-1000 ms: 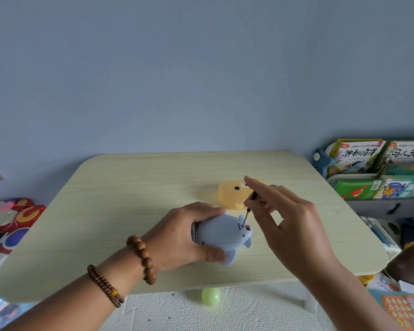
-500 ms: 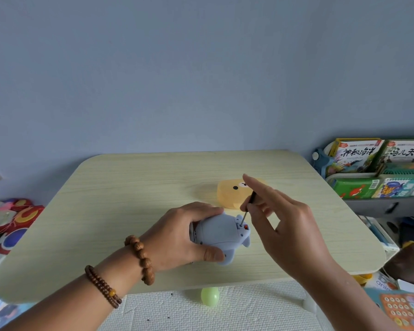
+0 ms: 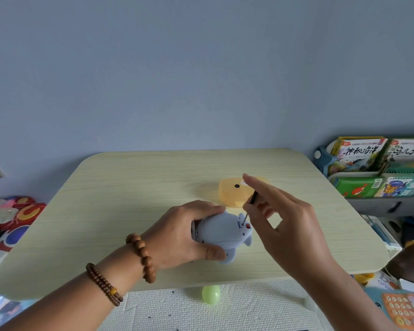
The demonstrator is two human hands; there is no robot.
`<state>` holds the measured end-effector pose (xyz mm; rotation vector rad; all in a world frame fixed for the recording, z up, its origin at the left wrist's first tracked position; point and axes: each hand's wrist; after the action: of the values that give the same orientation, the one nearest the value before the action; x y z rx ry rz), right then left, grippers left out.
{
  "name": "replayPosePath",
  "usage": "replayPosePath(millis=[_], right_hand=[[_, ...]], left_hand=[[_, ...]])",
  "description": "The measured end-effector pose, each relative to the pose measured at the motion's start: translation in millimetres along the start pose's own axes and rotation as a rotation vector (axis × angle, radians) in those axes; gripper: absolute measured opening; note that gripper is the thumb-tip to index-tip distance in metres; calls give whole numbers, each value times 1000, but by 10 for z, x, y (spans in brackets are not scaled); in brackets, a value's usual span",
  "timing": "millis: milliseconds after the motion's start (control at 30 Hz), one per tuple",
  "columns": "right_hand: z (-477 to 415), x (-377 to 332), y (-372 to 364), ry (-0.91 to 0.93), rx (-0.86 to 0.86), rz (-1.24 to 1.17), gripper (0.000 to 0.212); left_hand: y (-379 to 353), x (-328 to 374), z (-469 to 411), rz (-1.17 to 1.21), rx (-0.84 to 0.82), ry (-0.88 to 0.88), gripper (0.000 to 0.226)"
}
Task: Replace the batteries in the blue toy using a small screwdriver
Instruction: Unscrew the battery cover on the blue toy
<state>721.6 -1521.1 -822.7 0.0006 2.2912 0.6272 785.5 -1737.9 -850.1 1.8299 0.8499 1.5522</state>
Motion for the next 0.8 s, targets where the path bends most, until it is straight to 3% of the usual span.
replayPosePath(millis=[133, 367, 467, 600, 800], right_hand=[[8, 23, -25, -2, 35, 47, 54], [84, 18, -66, -137, -61, -76, 87], [57, 18, -43, -123, -18, -76, 75], [43, 29, 56, -244, 179, -137, 37], [169, 291, 197, -334, 226, 119, 37]], left_hand=[[8, 11, -2, -11, 5, -12, 83], [21, 24, 3, -31, -12, -7, 84], [21, 28, 0, -30, -11, -1, 84], [26, 33, 5, -29, -16, -1, 85], [27, 36, 2, -65, -10, -29, 86]])
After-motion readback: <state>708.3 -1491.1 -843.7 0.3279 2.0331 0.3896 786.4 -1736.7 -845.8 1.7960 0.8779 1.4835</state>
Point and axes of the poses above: each hand's wrist, its own z-axis away from the middle knuckle, its own y-axis out of the back of the hand, x = y × z, and after that the axes turned 13 degrees about -z, right-handed
